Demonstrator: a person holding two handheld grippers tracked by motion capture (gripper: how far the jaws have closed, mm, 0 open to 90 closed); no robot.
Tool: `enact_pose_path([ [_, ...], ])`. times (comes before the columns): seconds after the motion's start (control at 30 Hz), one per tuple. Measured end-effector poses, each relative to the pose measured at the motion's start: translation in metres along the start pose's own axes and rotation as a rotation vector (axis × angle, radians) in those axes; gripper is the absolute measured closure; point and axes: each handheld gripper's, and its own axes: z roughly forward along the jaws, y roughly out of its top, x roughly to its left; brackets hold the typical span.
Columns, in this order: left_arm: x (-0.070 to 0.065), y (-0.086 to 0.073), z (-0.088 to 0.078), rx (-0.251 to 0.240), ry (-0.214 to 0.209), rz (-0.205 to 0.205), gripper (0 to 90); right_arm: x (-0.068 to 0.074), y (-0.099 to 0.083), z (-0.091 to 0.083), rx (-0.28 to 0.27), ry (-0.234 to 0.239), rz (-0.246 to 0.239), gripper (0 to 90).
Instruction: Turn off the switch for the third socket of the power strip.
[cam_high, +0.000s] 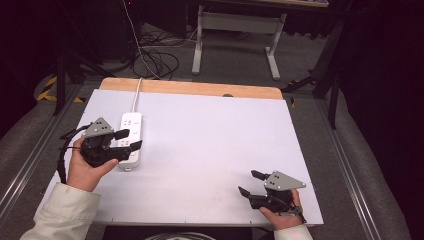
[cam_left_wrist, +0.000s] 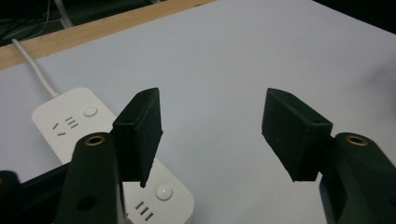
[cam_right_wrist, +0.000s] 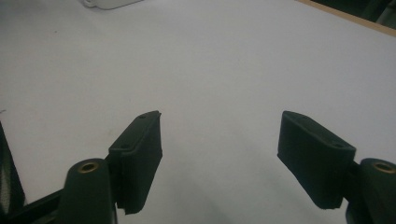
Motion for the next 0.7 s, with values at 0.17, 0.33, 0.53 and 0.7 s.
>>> enact_pose_path([
  [0.17,-0.011,-0.003,-0.011,-0.016,-0.054,0.029,30.0,0.0,0.0,0.0,-0.001,0.0,-0.001,30.9],
  [0.33,-0.023,-0.007,-0.019,-0.031,-0.086,0.057,23.4,0.0,0.0,0.0,-0.003,0.002,-0.002,31.0],
  [0.53,-0.03,-0.025,-0.022,-0.069,-0.103,0.071,18.2,0.0,0.0,0.0,-0.005,0.004,-0.001,30.9],
  [0.7,-0.031,-0.045,-0.023,-0.088,-0.102,0.078,16.7,0.0,0.0,-0.001,-0.005,0.007,-0.002,30.9],
])
